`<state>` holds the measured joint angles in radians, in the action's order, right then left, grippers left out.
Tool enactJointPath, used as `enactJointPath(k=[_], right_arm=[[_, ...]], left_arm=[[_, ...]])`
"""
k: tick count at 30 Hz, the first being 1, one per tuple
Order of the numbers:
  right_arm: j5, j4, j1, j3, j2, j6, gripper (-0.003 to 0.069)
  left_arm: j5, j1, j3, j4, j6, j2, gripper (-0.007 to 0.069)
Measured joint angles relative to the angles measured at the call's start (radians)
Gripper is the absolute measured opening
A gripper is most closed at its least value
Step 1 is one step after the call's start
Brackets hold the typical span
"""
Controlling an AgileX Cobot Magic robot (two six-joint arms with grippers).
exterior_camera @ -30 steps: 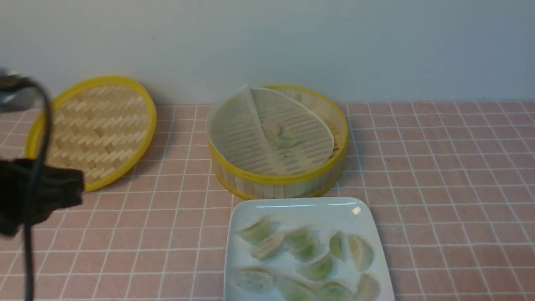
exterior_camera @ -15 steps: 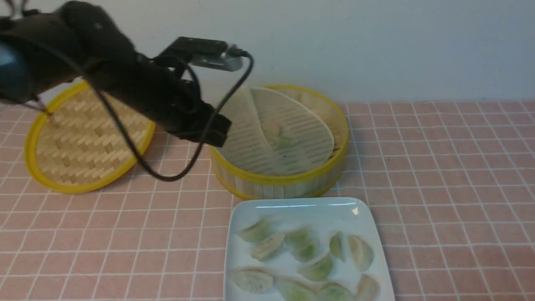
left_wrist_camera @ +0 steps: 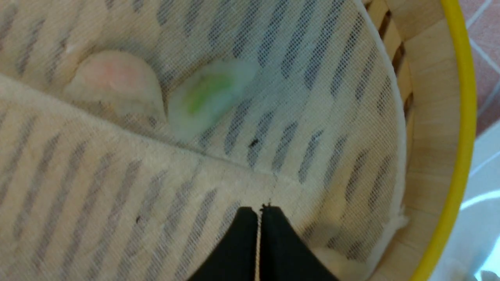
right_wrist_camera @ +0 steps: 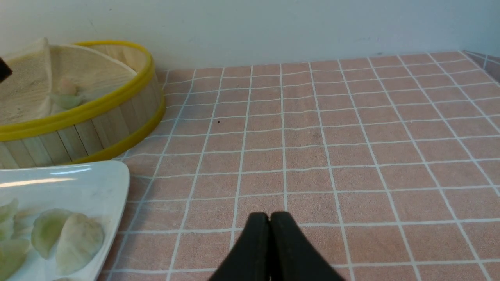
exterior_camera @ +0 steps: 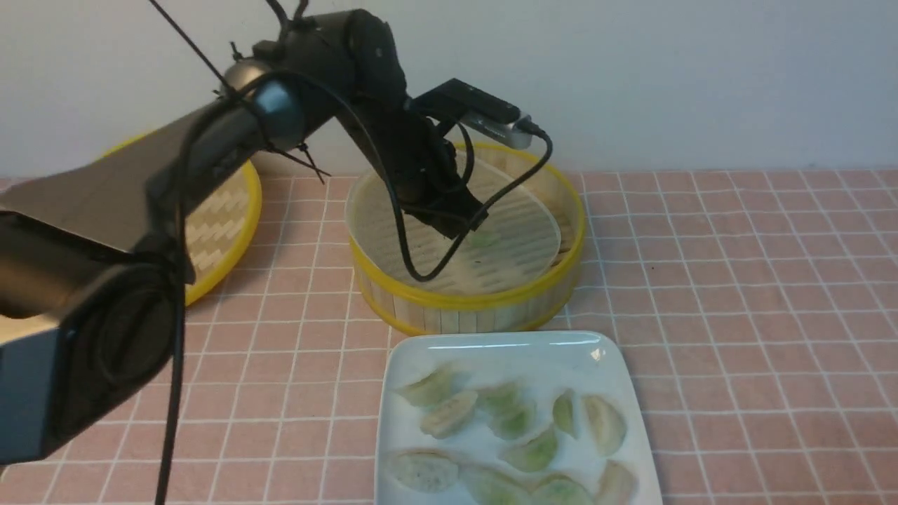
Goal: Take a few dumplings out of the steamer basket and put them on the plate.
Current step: Use the left arm to grab a dumpling from the steamer
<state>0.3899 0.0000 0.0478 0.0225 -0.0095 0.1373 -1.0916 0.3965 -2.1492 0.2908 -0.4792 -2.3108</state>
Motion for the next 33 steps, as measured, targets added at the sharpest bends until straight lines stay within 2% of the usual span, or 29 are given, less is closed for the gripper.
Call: enactJointPath(k=[2,5,12,17,20,23,24,27,33], right_arm=[[0.000,0.000,0.000,0.000,0.000,0.000,-0.0013],[0.000,0.000,0.000,0.000,0.000,0.000,-0.0013],[0.000,0.000,0.000,0.000,0.000,0.000,-0.0013],[0.000,0.000,0.000,0.000,0.000,0.000,-0.0013],[0.000,0.000,0.000,0.000,0.000,0.000,-0.0013],[0.000,0.000,0.000,0.000,0.000,0.000,-0.0013],[0.000,0.000,0.000,0.000,0.000,0.000,-0.0013],[0.000,0.000,0.000,0.000,0.000,0.000,-0.0013],[0.000,0.000,0.000,0.000,0.000,0.000,-0.0013]], left_arm=[[0.023,0.003,-0.031,0.000,-0.011,-0.024,0.0006],[0.089,0.005,-0.046,0.000,-0.049,-0.047,0.0064],[0.190,0.009,-0.049,0.035,-0.211,-0.097,0.0337],[0.229,0.017,-0.049,0.041,-0.262,-0.145,0.0447],[0.254,0.018,-0.049,0.044,-0.262,-0.172,0.0455],[0.258,0.018,-0.052,0.052,-0.259,-0.180,0.0412],[0.258,0.018,-0.054,0.055,-0.254,-0.182,0.0376],[0.258,0.022,-0.056,0.062,-0.204,-0.182,0.0201],[0.214,0.022,-0.054,0.042,-0.122,-0.117,0.0206]])
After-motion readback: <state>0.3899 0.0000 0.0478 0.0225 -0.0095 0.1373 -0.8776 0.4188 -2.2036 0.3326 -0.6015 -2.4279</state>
